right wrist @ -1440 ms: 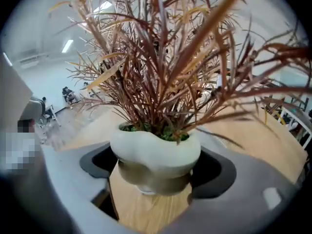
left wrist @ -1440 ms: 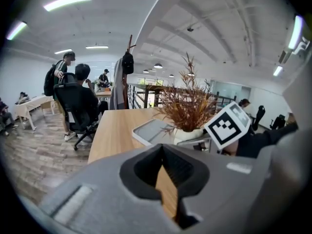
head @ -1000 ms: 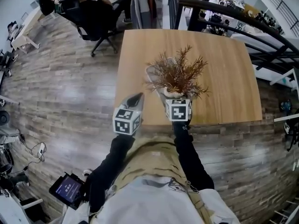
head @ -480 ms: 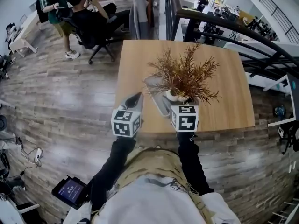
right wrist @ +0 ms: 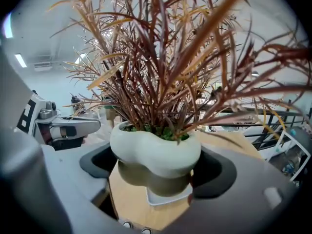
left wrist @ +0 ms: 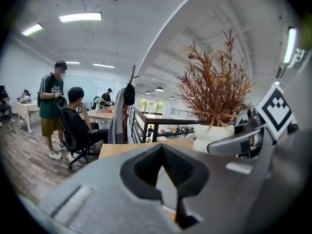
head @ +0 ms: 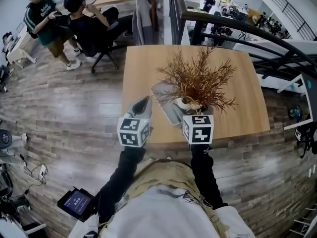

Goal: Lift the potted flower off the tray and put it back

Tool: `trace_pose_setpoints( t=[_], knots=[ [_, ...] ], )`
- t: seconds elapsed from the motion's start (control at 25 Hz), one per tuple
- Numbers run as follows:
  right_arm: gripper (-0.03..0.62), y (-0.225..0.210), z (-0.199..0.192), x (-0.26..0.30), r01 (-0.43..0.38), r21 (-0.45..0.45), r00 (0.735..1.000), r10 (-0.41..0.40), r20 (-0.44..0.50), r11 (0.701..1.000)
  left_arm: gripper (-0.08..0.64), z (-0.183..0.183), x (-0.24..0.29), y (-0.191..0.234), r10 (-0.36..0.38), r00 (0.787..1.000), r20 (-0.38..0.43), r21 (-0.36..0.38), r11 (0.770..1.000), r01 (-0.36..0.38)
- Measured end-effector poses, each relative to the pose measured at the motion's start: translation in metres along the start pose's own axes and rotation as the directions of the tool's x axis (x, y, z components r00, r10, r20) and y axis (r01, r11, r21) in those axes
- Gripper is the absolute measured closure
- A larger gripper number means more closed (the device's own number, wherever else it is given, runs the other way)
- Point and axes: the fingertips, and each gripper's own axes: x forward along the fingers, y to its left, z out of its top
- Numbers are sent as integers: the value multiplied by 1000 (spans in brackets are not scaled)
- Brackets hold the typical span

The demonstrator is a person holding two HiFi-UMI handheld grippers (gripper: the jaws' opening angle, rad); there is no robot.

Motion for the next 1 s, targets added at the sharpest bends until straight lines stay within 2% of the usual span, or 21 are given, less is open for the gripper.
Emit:
trace_pose_setpoints(
  t=[0.4, 1.0],
  knots=[
    [115, 5, 1, -9, 1, 7, 1000, -1, 20, 1000, 561, 5, -6, -2, -5, 1000, 19, 33, 999, 5],
    [114, 11, 14, -10, 4, 9, 999, -5, 33, 1000, 558, 11, -6, 1, -42, 999, 24, 25, 999, 41]
  ],
)
